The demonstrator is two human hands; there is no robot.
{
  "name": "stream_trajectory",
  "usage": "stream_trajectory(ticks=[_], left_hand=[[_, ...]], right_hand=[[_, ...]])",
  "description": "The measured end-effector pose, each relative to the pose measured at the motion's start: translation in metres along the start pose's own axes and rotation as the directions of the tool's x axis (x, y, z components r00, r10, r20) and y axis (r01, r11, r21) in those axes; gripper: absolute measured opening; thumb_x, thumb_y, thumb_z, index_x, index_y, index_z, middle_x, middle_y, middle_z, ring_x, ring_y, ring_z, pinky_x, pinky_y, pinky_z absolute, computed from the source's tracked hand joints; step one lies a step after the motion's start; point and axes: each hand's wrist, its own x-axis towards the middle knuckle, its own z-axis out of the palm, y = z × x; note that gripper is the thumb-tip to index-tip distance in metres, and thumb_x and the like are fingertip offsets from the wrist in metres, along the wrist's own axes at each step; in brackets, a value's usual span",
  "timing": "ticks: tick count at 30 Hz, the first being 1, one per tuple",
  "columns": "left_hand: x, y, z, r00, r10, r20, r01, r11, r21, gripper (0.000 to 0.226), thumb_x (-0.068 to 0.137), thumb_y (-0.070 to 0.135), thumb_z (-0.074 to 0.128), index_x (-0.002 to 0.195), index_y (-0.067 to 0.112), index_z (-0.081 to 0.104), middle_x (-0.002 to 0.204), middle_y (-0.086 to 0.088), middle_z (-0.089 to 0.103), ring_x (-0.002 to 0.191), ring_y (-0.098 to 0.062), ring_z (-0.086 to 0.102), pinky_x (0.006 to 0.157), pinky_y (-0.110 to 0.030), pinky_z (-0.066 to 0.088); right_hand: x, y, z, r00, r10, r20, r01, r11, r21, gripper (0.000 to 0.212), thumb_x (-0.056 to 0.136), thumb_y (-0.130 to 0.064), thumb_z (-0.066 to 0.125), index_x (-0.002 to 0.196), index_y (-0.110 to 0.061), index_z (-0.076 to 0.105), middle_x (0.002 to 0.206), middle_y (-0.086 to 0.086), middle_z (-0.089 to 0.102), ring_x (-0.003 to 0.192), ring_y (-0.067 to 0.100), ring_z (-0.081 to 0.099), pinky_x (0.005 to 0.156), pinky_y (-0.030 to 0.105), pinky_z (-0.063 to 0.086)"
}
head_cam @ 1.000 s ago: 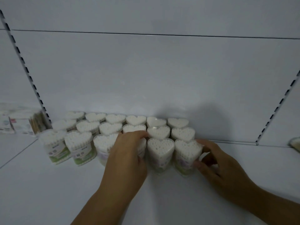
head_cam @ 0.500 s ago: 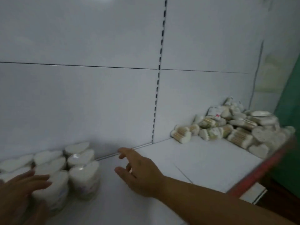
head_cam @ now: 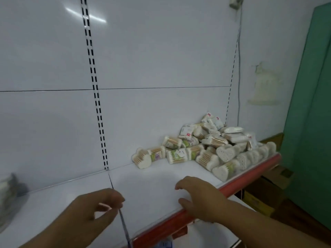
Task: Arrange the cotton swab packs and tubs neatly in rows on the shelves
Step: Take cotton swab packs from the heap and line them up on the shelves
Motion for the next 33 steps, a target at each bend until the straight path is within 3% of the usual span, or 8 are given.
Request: stream_trajectory(ticks=[3, 9, 12, 19, 23, 25, 30, 33], left_hand=[[0.019, 0.019, 0.027, 0.995, -0.081, 0.058, 0.081, 0.997, -0.002, 0.051, 0.087, 0.009, 0.066, 0.098, 0.058, 0.057, 0.093, 0.03, 0.067, 0.092, 0.005, 0.064, 0.083, -0.012, 0.051], [0.063, 0.004, 0.05, 0.982, -0.18, 0.051, 0.174, 0.979, 0.11, 0.035, 0.088, 0.026, 0.067, 0.11, 0.048, 0.05, 0.121, 0.032, 0.048, 0.113, 0.006, 0.048, 0.097, -0.01, 0.038], [0.105, -0.019, 0.061, 0.98, -0.197, 0.03, 0.185, 0.954, 0.238, 0.052, 0.088, 0.031, 0.067, 0.131, 0.038, 0.039, 0.136, 0.02, 0.037, 0.118, 0.0, 0.04, 0.094, -0.006, 0.029], [0.176, -0.081, 0.096, 0.958, -0.274, -0.089, 0.285, 0.945, 0.159, 0.093, 0.08, 0.039, 0.072, 0.152, 0.029, 0.013, 0.16, -0.002, 0.009, 0.147, -0.018, 0.004, 0.118, -0.032, 0.01], [0.186, -0.106, 0.111, 0.967, -0.15, -0.207, 0.192, 0.96, 0.203, 0.083, 0.057, 0.063, 0.056, 0.132, 0.03, 0.044, 0.133, 0.0, 0.046, 0.127, -0.026, 0.036, 0.108, -0.035, 0.031], [0.19, -0.11, 0.114, 0.941, -0.167, -0.294, 0.194, 0.979, 0.067, 0.06, 0.058, 0.05, 0.07, 0.111, 0.031, 0.049, 0.113, 0.003, 0.052, 0.11, -0.024, 0.049, 0.094, -0.036, 0.041], [0.19, -0.106, 0.111, 0.898, -0.291, -0.331, 0.19, 0.933, -0.305, 0.04, 0.071, 0.027, 0.079, 0.1, 0.032, 0.052, 0.101, 0.007, 0.062, 0.088, -0.013, 0.061, 0.076, -0.03, 0.051], [0.189, -0.098, 0.096, 0.815, -0.519, -0.258, 0.188, 0.658, -0.729, 0.032, 0.073, 0.029, 0.066, 0.103, 0.022, 0.058, 0.103, -0.005, 0.065, 0.088, -0.018, 0.062, 0.067, -0.026, 0.052]], right_hand=[[-0.004, 0.034, -0.008, 1.0, 0.023, -0.01, -0.023, 0.999, 0.025, 0.034, 0.096, -0.038, 0.05, 0.129, -0.03, 0.047, 0.129, -0.01, 0.048, 0.111, 0.005, 0.043, 0.094, 0.018, 0.033], [0.028, 0.052, -0.002, 0.999, 0.013, -0.04, -0.012, 1.0, 0.026, 0.043, 0.092, -0.03, 0.055, 0.133, -0.03, 0.043, 0.136, -0.01, 0.039, 0.121, 0.006, 0.041, 0.094, 0.017, 0.032], [0.056, 0.053, 0.007, 0.996, 0.007, -0.094, -0.01, 1.0, -0.028, 0.053, 0.089, -0.024, 0.055, 0.139, -0.028, 0.038, 0.146, -0.008, 0.03, 0.131, 0.01, 0.033, 0.102, 0.018, 0.03], [0.113, 0.065, 0.009, 0.991, 0.102, -0.088, -0.123, 0.95, -0.287, 0.06, 0.093, -0.009, 0.038, 0.15, -0.018, 0.019, 0.161, 0.007, -0.001, 0.144, 0.024, 0.019, 0.108, 0.034, 0.033], [0.125, 0.078, 0.03, 0.974, 0.026, -0.226, -0.1, 0.941, -0.324, 0.057, 0.076, -0.008, 0.06, 0.133, -0.012, 0.052, 0.144, 0.021, 0.043, 0.118, 0.035, 0.057, 0.078, 0.039, 0.055], [0.123, 0.086, 0.036, 0.96, -0.004, -0.281, -0.086, 0.948, -0.308, 0.061, 0.061, -0.014, 0.078, 0.12, -0.012, 0.063, 0.121, 0.016, 0.062, 0.094, 0.028, 0.068, 0.06, 0.03, 0.055], [0.126, 0.093, 0.04, 0.907, -0.144, -0.397, -0.013, 0.93, -0.367, 0.058, 0.065, -0.022, 0.075, 0.12, -0.008, 0.063, 0.111, 0.012, 0.061, 0.1, 0.03, 0.057, 0.068, 0.037, 0.054], [0.126, 0.095, 0.039, 0.891, -0.179, -0.418, 0.001, 0.92, -0.391, 0.046, 0.073, -0.032, 0.063, 0.114, -0.011, 0.066, 0.108, 0.011, 0.061, 0.102, 0.031, 0.051, 0.075, 0.042, 0.052]])
